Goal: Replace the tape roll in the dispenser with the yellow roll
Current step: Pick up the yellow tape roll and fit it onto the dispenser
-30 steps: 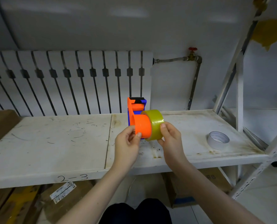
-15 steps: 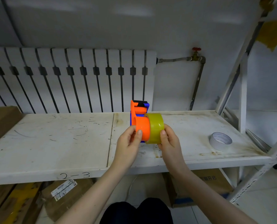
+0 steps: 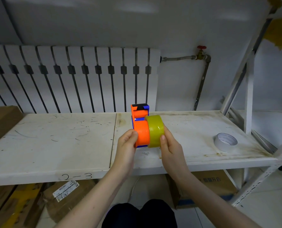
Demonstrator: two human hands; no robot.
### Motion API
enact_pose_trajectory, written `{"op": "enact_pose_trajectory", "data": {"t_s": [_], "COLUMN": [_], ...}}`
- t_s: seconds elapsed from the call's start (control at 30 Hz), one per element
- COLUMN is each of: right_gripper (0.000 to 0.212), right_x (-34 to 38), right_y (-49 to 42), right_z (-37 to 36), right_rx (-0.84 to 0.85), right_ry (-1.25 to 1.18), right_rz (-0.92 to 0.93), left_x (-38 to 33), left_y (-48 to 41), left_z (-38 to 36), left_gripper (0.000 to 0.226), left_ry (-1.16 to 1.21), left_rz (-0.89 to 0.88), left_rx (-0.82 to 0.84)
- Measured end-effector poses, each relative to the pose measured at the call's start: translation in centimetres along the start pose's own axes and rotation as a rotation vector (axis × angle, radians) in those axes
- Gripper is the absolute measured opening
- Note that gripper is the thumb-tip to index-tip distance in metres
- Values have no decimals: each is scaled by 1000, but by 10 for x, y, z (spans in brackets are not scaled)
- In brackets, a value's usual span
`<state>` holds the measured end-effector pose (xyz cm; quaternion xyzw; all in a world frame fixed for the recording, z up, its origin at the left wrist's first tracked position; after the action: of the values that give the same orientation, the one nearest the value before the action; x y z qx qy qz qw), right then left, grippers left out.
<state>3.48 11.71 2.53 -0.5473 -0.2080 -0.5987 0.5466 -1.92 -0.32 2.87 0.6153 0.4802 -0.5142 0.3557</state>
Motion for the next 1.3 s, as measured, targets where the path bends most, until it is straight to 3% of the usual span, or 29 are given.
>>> {"op": "enact_pose_trajectory", "data": {"t_s": [0.33, 0.6, 0.7, 0.83, 0.97, 1.03, 1.1, 1.2, 1.3], "right_gripper": [55, 57, 58, 48, 41, 43, 45, 50, 54], "right_x": [2, 8, 8, 5, -33, -55, -65, -63, -63], "right_y": [3, 5, 4, 4, -2, 0, 5, 5, 6], "right_z": [-2, -7, -4, -1, 18, 8, -8, -18, -18], "right_rx": [72, 150, 133, 141, -58, 52, 138, 184, 186], "right_ry": [154, 307, 354, 216, 102, -16, -309, -555, -623], "right_rz": [-83, 17, 83, 146, -153, -367, -545, -602, -671], "left_x": [5, 2, 4, 6, -1, -2, 0, 4, 6], "left_y": [-2, 1, 4, -1, -8, -8, -7, -5, -5], "left_z": [-7, -12, -14, -7, -1, -1, -2, -3, -1], "left_gripper": [36, 27, 20, 16, 19, 17, 18, 17, 14], "left_ry": [-120, -26, -92, -9, 105, 64, 10, -134, -237], "left_rz": [83, 179, 138, 163, 196, 177, 152, 61, -18], "left_rx": [81, 127, 147, 102, 86, 114, 152, 194, 209]}}
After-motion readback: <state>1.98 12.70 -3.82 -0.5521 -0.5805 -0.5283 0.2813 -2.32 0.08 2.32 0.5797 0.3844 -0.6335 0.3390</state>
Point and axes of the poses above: each hand's wrist, its own y-axis away from the middle knuckle, its own z-axis out of the back of the hand, x = y × z, the point moved 6 cm from there along -y, towards the middle knuckle, and after that the axes turned 4 degrees about z, right-handed, at the moved point
